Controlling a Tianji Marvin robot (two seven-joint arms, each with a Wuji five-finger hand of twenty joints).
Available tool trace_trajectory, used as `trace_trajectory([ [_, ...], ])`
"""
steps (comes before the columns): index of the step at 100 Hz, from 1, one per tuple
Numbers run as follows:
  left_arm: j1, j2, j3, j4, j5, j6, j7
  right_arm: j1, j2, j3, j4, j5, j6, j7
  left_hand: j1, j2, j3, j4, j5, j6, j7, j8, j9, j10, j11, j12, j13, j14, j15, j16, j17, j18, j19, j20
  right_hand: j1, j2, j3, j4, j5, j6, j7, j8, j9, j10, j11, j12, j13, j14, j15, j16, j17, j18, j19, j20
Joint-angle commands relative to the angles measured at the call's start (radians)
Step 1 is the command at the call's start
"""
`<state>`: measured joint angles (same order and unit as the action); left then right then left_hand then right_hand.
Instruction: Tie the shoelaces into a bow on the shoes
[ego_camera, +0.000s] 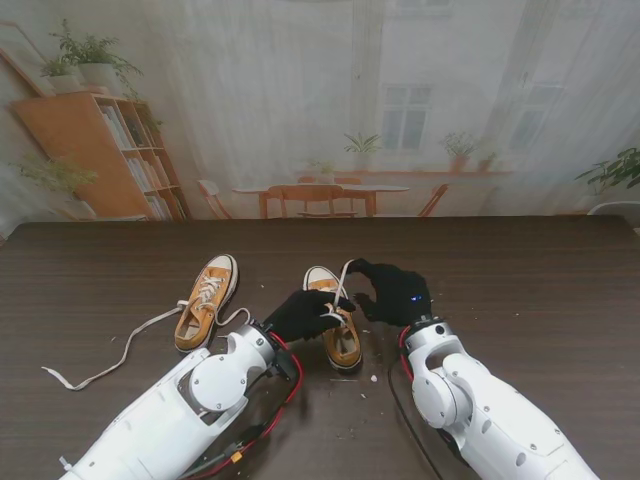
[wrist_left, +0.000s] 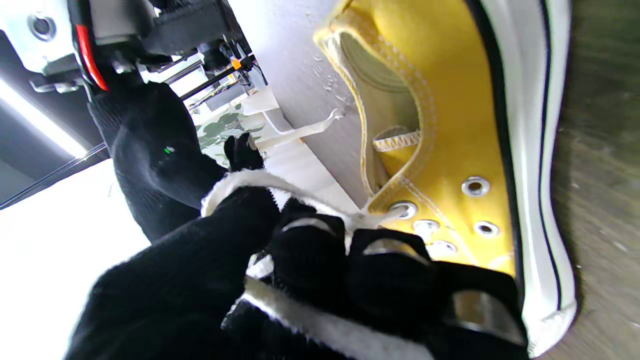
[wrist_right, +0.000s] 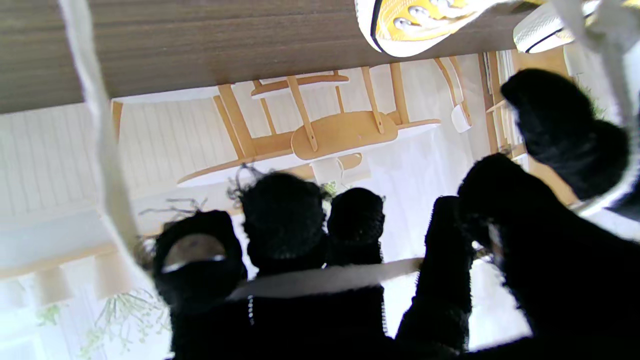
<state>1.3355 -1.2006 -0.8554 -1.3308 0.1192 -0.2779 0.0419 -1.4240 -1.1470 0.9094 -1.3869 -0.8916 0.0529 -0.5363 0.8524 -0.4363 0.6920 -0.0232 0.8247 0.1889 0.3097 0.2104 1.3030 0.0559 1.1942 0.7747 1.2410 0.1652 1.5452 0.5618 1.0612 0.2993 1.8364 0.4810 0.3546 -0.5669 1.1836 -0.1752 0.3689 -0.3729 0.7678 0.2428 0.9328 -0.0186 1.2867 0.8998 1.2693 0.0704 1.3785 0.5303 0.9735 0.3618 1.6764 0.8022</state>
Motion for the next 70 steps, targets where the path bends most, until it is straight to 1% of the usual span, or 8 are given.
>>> trace_trajectory([
  [1,0.006,0.006,-0.001,-0.012,0.006,-0.002,-0.022,0.013,-0.018,-0.004,0.01,0.009,0.01,-0.001,-0.002,-0.021,-0.003,-0.016,-0.009,-0.072,0.014,0.018,0.029,0.017,-0.006,-0.009,0.03,0.018,0.013,-0.016,0.011,-0.058,0.19,-0.013,-0.021,0.008,-0.031,0.028,0.009,0.022,-0.021,0.023,0.031,-0.026,0.039,0.023,0.044,-0.018,0.06,0.024,0.041,0.017,0.067,-0.016],
  [5,0.006,0.006,0.0,-0.011,0.006,-0.004,-0.024,0.02,-0.026,-0.011,0.02,0.029,0.012,-0.011,-0.001,-0.019,-0.004,-0.015,-0.01,-0.07,0.014,0.017,0.029,0.016,-0.006,-0.009,0.03,0.018,0.013,-0.016,0.011,-0.058,0.19,-0.013,-0.021,0.0,-0.038,0.027,0.023,0.022,-0.021,0.026,0.048,-0.026,0.046,0.029,0.044,-0.025,0.085,0.036,0.059,0.019,0.078,-0.021],
  [11,0.005,0.007,0.002,-0.011,0.005,-0.006,-0.028,0.03,-0.034,-0.02,0.033,0.046,0.017,-0.02,-0.002,-0.018,-0.005,-0.015,-0.01,-0.069,0.013,0.015,0.028,0.015,-0.006,-0.009,0.03,0.018,0.013,-0.016,0.011,-0.058,0.19,-0.013,-0.039,-0.015,-0.06,0.02,0.045,0.038,-0.023,0.03,0.088,-0.038,0.06,0.037,0.044,-0.054,0.139,0.066,0.114,0.013,0.106,-0.039],
  [20,0.006,0.007,0.004,-0.011,0.006,-0.007,-0.028,0.046,-0.047,-0.031,0.057,0.073,0.019,-0.043,-0.002,-0.015,-0.007,-0.015,-0.009,-0.066,0.011,0.012,0.028,0.013,-0.006,-0.008,0.03,0.018,0.013,-0.016,0.011,-0.058,0.19,-0.013,-0.063,-0.046,-0.078,0.01,0.089,0.053,-0.027,0.034,0.141,-0.044,0.071,0.042,0.045,-0.073,0.193,0.105,0.175,0.02,0.134,-0.065],
  [24,0.007,0.007,0.005,-0.011,0.005,-0.008,-0.028,0.05,-0.051,-0.034,0.064,0.084,0.02,-0.048,-0.003,-0.013,-0.007,-0.014,-0.011,-0.064,0.008,0.011,0.028,0.013,-0.006,-0.008,0.03,0.017,0.012,-0.016,0.011,-0.058,0.19,-0.013,-0.073,-0.056,-0.084,0.006,0.101,0.059,-0.03,0.035,0.16,-0.047,0.073,0.044,0.045,-0.085,0.213,0.123,0.183,0.008,0.158,-0.066],
  [48,0.006,0.008,0.014,-0.01,0.0,-0.01,-0.035,0.07,-0.076,-0.05,0.103,0.143,0.016,-0.077,-0.005,-0.004,-0.009,-0.011,-0.006,-0.059,-0.009,-0.004,0.028,0.013,-0.006,-0.008,0.03,0.016,0.012,-0.016,0.012,-0.06,0.19,-0.013,-0.139,-0.114,-0.084,-0.015,0.206,0.099,-0.049,0.031,0.278,-0.068,0.086,0.059,0.046,-0.135,0.317,0.212,0.204,-0.076,0.296,-0.028],
  [61,0.005,0.009,0.02,-0.01,0.003,-0.009,-0.041,0.075,-0.085,-0.056,0.113,0.169,0.011,-0.083,-0.006,0.0,-0.01,-0.01,-0.005,-0.053,-0.015,-0.008,0.028,0.013,-0.006,-0.008,0.031,0.015,0.012,-0.016,0.012,-0.062,0.19,-0.013,-0.182,-0.114,-0.092,-0.024,0.262,0.124,-0.062,0.026,0.335,-0.071,0.09,0.064,0.046,-0.152,0.356,0.252,0.212,-0.107,0.354,-0.009],
  [70,0.004,0.01,0.023,-0.01,0.001,-0.008,-0.046,0.074,-0.091,-0.057,0.114,0.189,0.006,-0.083,-0.006,0.001,-0.012,-0.01,-0.003,-0.052,-0.02,-0.011,0.028,0.013,-0.006,-0.008,0.031,0.015,0.012,-0.016,0.012,-0.064,0.191,-0.013,-0.195,-0.117,-0.096,-0.027,0.296,0.143,-0.072,0.02,0.368,-0.073,0.091,0.066,0.046,-0.16,0.381,0.275,0.216,-0.122,0.389,0.004],
])
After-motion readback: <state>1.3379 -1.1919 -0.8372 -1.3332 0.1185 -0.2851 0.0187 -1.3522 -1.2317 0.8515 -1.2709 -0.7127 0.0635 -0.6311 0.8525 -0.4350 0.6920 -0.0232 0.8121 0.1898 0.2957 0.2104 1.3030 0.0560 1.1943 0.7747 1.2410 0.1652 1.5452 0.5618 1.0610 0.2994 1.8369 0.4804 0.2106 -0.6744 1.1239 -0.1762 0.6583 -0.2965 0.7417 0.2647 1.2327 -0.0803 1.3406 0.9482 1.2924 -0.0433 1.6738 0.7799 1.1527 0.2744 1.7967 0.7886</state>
